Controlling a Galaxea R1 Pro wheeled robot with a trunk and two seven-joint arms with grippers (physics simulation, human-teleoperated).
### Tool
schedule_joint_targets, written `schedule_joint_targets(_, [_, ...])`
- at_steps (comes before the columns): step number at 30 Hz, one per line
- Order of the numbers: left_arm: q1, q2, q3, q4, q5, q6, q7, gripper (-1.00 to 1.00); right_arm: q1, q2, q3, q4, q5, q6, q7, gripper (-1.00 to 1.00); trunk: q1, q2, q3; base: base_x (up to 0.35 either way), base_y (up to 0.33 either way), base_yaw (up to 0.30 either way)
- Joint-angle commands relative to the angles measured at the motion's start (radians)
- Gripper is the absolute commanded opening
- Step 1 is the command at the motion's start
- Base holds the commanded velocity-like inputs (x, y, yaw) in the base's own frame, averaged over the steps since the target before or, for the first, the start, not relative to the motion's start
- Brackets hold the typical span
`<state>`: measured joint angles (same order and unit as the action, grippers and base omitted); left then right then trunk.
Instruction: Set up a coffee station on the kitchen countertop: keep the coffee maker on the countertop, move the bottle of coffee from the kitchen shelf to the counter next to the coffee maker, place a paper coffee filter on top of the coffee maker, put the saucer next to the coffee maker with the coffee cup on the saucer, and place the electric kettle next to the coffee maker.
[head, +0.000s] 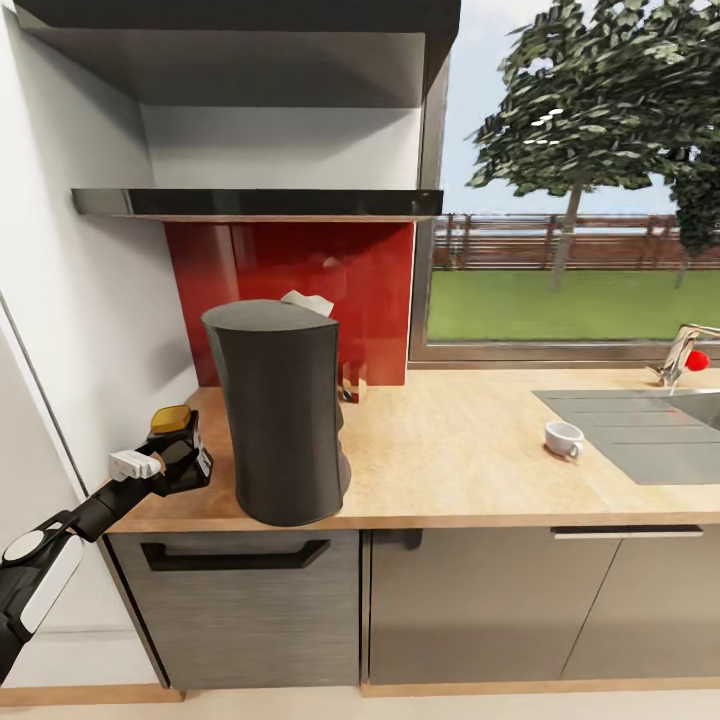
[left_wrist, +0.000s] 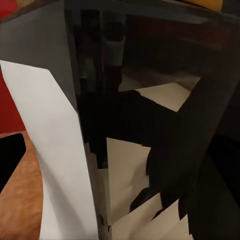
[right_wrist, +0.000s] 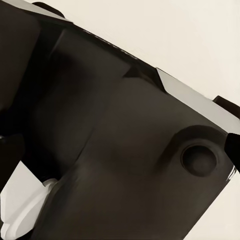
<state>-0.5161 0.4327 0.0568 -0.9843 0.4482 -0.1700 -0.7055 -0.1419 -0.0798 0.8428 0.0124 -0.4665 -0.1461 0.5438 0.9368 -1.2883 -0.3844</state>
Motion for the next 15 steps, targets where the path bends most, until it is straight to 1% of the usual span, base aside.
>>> schedule_joint_targets(1, [-0.001, 0.001, 0.000, 0.001, 0.006, 0.000, -0.005, -1.00, -0.001, 0.000, 0.009, 0.001, -0.009, -0.004, 0.004, 1.00, 0.000, -0.001, -0.001, 0.000, 0.000, 0.000])
schedule_joint_targets(8, [-0.001, 0.000, 0.000, 0.001, 0.006, 0.000, -0.005, -1.00, -0.001, 0.000, 0.009, 0.001, -0.008, -0.004, 0.005, 1.00, 0.027, -0.050, -0.023, 0.000, 0.000, 0.000])
schedule_joint_targets(13, [-0.001, 0.000, 0.000, 0.001, 0.006, 0.000, -0.005, -1.00, -0.001, 0.000, 0.009, 0.001, -0.008, -0.004, 0.005, 1.00, 0.027, -0.050, -0.023, 0.000, 0.000, 0.000])
schedule_joint_targets(15, [-0.001, 0.000, 0.000, 0.001, 0.006, 0.000, -0.005, -1.00, -0.001, 0.000, 0.009, 0.001, -0.008, -0.004, 0.005, 1.00, 0.034, -0.064, -0.029, 0.000, 0.000, 0.000])
